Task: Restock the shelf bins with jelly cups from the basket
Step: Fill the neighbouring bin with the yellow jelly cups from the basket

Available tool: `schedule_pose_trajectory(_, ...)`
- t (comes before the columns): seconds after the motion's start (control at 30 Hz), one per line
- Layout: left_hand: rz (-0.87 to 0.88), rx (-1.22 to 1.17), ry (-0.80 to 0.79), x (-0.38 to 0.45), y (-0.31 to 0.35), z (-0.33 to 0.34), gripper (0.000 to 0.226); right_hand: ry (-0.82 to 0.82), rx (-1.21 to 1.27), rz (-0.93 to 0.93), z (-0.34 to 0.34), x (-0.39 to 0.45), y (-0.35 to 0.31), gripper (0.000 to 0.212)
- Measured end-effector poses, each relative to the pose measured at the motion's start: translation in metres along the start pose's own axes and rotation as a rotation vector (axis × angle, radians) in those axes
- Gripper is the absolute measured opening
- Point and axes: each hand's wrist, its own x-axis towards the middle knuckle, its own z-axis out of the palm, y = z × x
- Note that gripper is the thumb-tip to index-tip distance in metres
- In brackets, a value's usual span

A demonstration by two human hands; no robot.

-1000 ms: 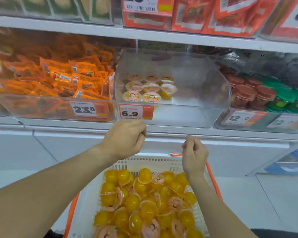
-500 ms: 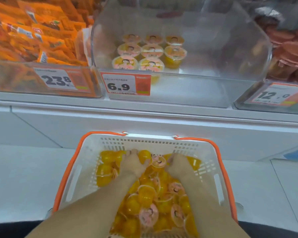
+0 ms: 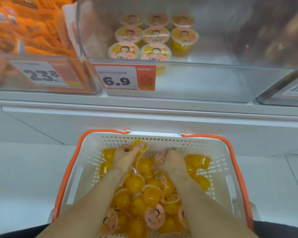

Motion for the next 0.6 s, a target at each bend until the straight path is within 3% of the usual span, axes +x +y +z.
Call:
schedule_pose_trajectory(0.07, -0.072, -0.193, -0.166, 0.000, 0.009, -0.019, 0.045, 0.045, -0.067, -0.007, 0.008, -0.001, -0.004, 0.078)
schedule_pose_trajectory(0.13, -0.127, -0.314, -0.313, -0.009, 0.015, -0.035, 0.045, 0.146, -0.119, -0.015, 0.018, -0.003, -0.004, 0.067)
schedule_pose_trajectory(0.27, -0.200, -0.357, -0.518, -0.036, 0.038, -0.057, 0.042, 0.175, -0.124, -0.031, 0.026, -0.009, 0.002, 0.059)
schedule_pose_trajectory(0.37, -0.147, -0.275, -0.528, -0.062, 0.057, -0.061, 0.050, 0.104, -0.044, 0.001, 0.020, -0.013, 0.002, 0.068)
schedule_pose_trajectory(0.47, -0.120, -0.166, -0.542, -0.088, 0.073, -0.063, 0.075, 0.056, -0.025, -0.019, 0.016, -0.022, 0.000, 0.087)
schedule_pose_trajectory(0.6, -0.029, 0.054, -0.628, -0.111, 0.100, -0.082, 0.095, 0.003, 0.066, -0.148, 0.005, -0.039, -0.011, 0.078)
